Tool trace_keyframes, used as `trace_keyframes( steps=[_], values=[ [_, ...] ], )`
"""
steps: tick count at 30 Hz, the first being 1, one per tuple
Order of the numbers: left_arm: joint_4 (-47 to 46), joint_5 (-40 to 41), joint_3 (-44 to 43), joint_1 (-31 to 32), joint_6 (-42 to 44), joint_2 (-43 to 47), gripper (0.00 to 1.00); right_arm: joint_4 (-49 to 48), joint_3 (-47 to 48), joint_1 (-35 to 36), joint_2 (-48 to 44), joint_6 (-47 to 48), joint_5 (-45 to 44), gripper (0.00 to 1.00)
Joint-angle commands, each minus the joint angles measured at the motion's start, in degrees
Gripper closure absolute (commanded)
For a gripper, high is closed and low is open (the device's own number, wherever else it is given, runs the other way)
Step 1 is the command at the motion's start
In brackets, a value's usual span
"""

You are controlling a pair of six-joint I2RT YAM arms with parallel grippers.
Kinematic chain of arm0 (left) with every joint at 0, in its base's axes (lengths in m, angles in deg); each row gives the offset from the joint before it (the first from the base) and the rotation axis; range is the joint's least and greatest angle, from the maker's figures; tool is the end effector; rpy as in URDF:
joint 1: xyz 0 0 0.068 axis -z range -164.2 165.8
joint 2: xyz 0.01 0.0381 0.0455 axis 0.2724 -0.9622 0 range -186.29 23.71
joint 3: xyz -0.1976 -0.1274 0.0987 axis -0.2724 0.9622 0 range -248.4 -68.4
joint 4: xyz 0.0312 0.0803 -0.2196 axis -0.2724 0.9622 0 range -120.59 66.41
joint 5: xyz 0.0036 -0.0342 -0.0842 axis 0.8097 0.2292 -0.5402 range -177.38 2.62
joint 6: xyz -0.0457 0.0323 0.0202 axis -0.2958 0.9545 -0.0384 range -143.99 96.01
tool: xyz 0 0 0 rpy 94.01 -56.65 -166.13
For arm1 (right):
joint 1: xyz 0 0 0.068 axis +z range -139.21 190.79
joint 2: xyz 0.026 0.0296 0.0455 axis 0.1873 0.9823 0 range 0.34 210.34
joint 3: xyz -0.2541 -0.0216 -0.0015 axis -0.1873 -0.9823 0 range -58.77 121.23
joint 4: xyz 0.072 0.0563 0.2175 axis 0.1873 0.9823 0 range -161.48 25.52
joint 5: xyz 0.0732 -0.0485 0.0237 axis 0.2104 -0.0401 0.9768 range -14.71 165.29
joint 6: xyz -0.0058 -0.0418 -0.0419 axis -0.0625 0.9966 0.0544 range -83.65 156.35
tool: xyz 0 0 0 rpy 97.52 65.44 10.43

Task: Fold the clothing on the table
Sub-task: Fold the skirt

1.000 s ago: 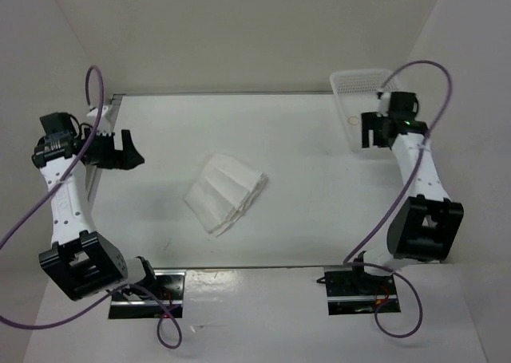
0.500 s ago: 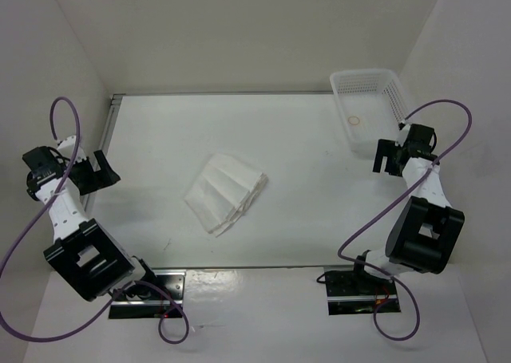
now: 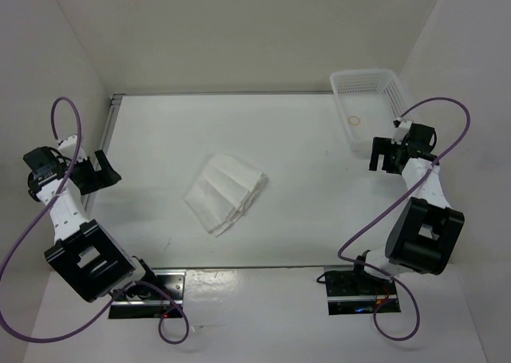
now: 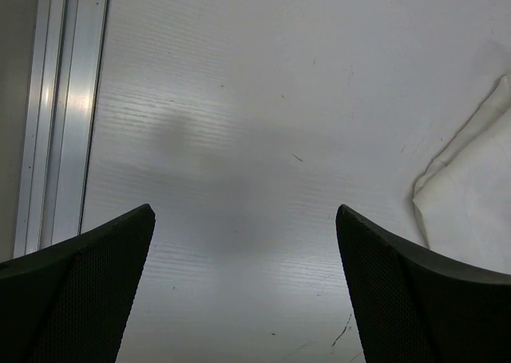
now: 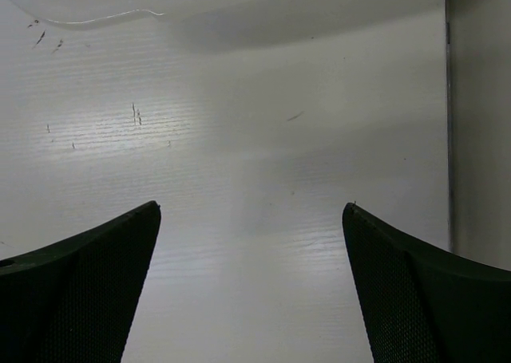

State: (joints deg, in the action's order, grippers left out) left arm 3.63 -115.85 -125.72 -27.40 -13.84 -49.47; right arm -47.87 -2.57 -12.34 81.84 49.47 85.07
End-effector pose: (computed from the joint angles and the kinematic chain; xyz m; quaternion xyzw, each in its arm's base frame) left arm 0.1940 0.1538 0.2606 -0.1787 0.8973 -0.0579 0.3994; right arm 0.2630 -0.1044 0.2295 0.0516 0.9320 -0.0330 0.3572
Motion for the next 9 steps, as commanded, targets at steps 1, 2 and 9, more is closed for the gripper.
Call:
trace_keyframes(
  steps=[1, 2, 9],
  values=[
    [-1.52, -2.21, 0.19, -0.22, -0.05, 1.64, 0.0, -1.64, -0.22, 0.02, -2.48, 0.76, 1.73, 0.01],
    [-1.52, -2.73, 0.19, -0.22, -0.05, 1.64, 0.0, -1.64, -0.22, 0.02, -2.48, 0.76, 1.73, 0.01],
    [-0.99, -3.79, 0.19, -0.22, 1.0, 1.64, 0.0, -1.64, -0.22, 0.02, -3.53, 0.76, 1.21, 0.01]
  ],
)
